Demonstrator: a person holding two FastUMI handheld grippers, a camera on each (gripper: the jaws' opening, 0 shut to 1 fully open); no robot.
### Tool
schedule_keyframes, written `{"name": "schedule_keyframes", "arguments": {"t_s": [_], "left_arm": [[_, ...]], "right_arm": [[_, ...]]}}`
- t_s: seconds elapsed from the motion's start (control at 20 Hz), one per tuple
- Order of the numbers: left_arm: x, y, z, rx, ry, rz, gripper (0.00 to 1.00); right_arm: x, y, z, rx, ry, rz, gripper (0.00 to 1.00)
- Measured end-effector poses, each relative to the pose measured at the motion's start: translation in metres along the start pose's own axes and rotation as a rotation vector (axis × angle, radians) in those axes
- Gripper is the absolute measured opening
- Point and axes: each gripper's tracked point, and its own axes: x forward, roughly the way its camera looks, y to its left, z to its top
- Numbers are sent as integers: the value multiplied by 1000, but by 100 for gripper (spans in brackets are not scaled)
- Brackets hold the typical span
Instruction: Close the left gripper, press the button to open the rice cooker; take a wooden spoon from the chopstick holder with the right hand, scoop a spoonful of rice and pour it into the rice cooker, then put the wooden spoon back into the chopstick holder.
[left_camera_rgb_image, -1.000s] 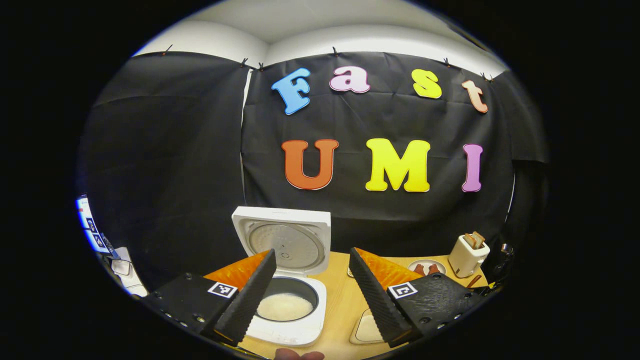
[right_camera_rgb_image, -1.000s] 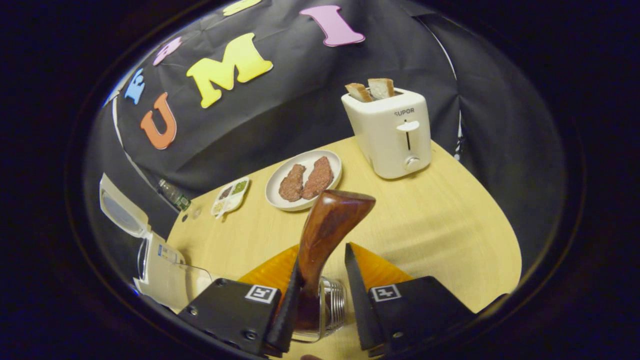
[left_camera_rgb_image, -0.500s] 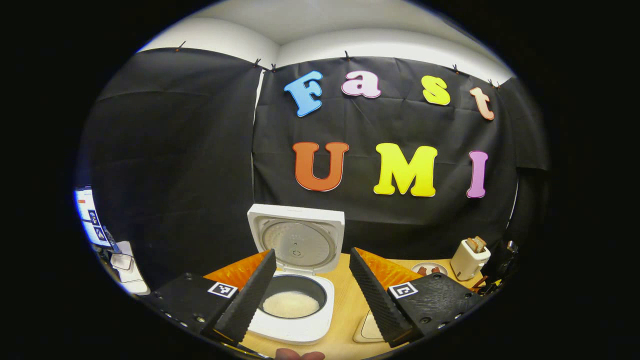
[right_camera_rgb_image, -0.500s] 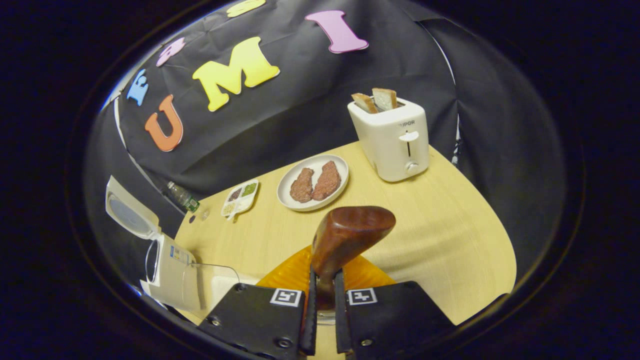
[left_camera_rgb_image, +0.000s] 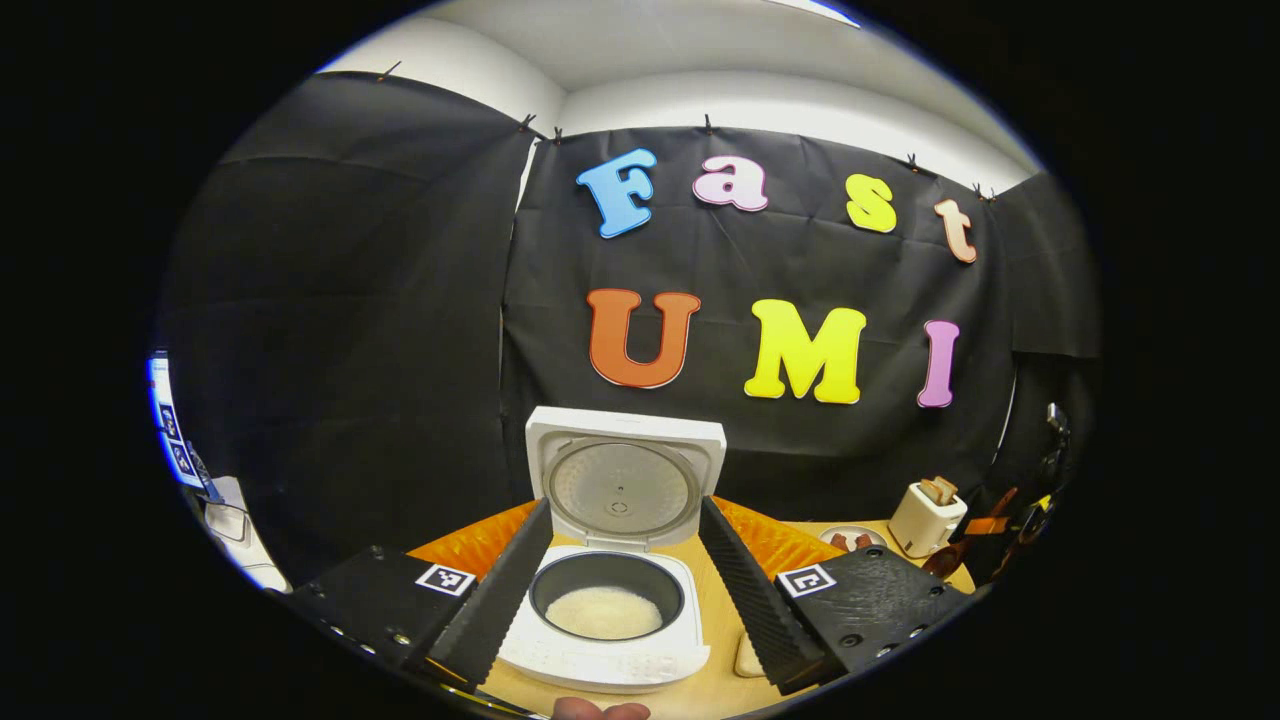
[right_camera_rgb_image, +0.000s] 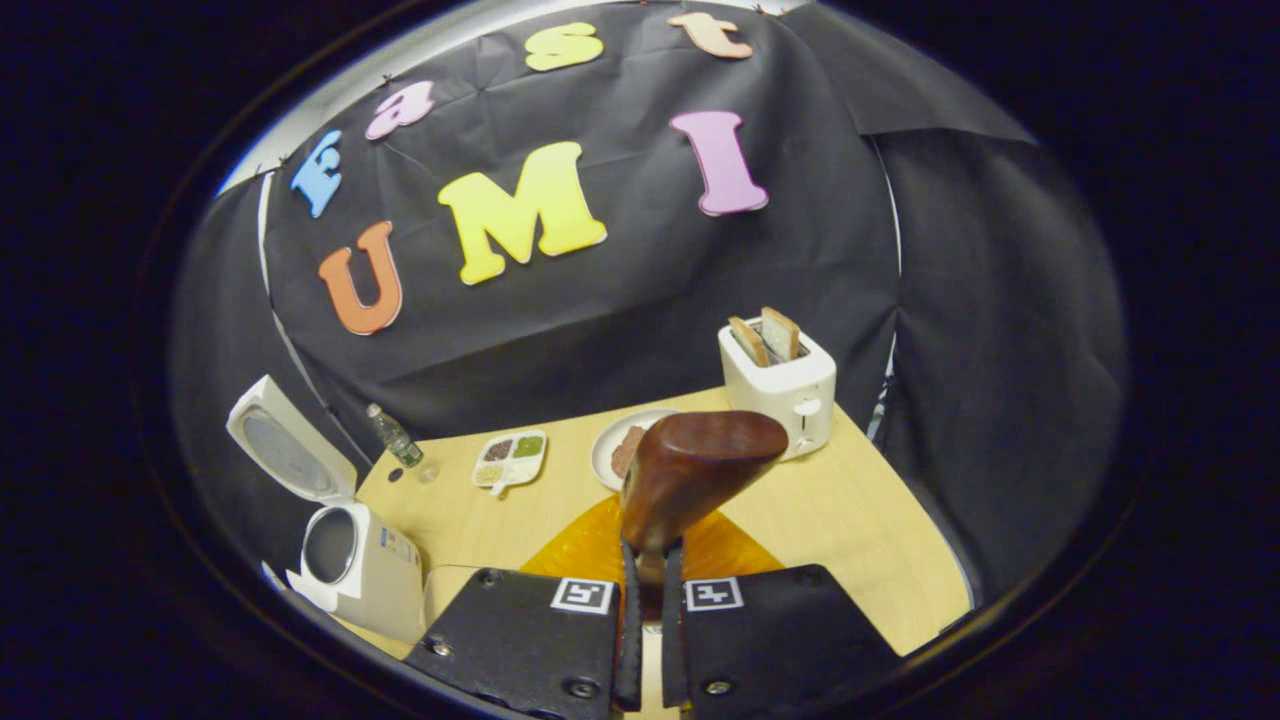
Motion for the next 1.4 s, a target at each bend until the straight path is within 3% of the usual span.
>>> {"name": "schedule_keyframes", "arguments": {"t_s": [0.2,0.4,0.7,1.05,1.2,1.4], "left_arm": [[1,23,0,20,-3,-55,94],[0,42,3,16,2,-80,94],[-10,78,2,-27,48,-46,94],[-14,111,-13,0,121,13,94],[-19,112,-15,8,137,21,94],[-27,114,-18,24,152,36,94]], "right_arm": [[-22,63,-3,-56,-28,38,13],[-14,108,-41,-142,2,48,13],[30,121,-140,-342,103,-9,13],[54,126,-188,-652,67,-108,13],[56,143,-205,-543,101,-63,13],[53,174,-222,-275,176,54,13]]}}
